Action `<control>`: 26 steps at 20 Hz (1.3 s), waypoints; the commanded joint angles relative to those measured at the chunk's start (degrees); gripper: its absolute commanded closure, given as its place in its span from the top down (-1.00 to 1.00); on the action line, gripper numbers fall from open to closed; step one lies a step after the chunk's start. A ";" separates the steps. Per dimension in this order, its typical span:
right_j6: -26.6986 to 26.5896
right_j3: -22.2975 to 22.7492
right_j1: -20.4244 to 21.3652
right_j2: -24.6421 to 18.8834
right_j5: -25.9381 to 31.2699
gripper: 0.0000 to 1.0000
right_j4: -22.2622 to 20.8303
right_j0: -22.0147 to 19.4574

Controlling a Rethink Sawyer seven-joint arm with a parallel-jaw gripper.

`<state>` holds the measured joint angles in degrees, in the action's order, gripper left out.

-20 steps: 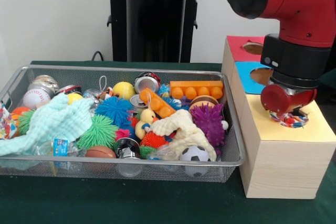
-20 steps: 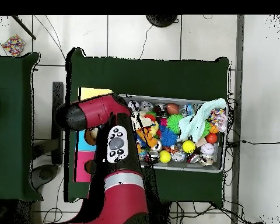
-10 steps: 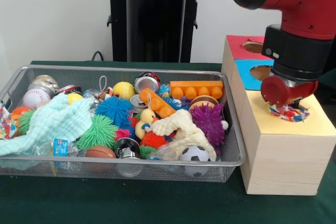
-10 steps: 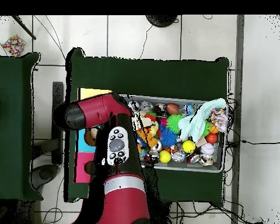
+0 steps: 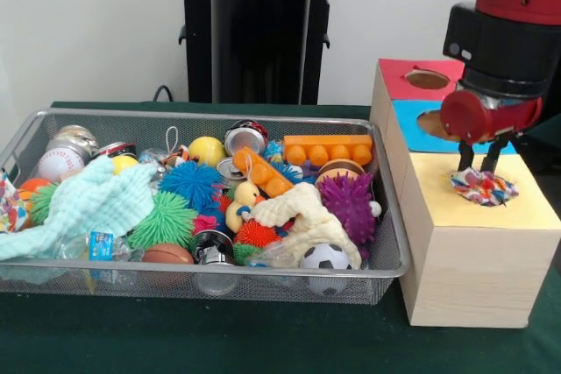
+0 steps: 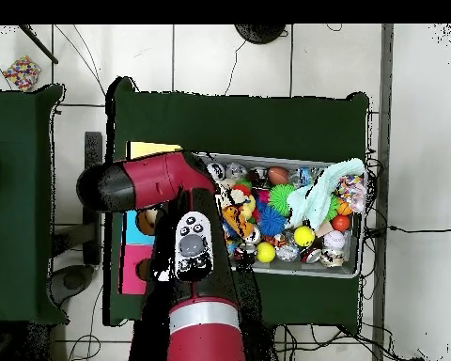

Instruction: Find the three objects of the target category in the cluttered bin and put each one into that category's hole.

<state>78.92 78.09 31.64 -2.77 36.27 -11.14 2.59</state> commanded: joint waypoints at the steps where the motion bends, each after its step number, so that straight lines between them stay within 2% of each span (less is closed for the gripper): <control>1: -0.49 7.96 4.44 -1.20 13.43 1.00 -0.09 -4.15; 10: -2.24 5.10 3.64 -2.32 15.34 1.00 -1.69 -7.09; 17: -1.28 8.56 6.72 -2.91 15.62 1.00 -1.89 -6.25; 20: -2.96 9.32 7.30 -4.31 15.51 1.00 -1.36 -7.35; 22: -4.17 7.77 5.59 -4.98 15.17 1.00 -1.98 -7.87; 26: -6.14 8.80 6.98 -6.21 12.04 1.00 -2.05 -10.11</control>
<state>78.91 81.01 38.75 -3.27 45.50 -11.48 -3.59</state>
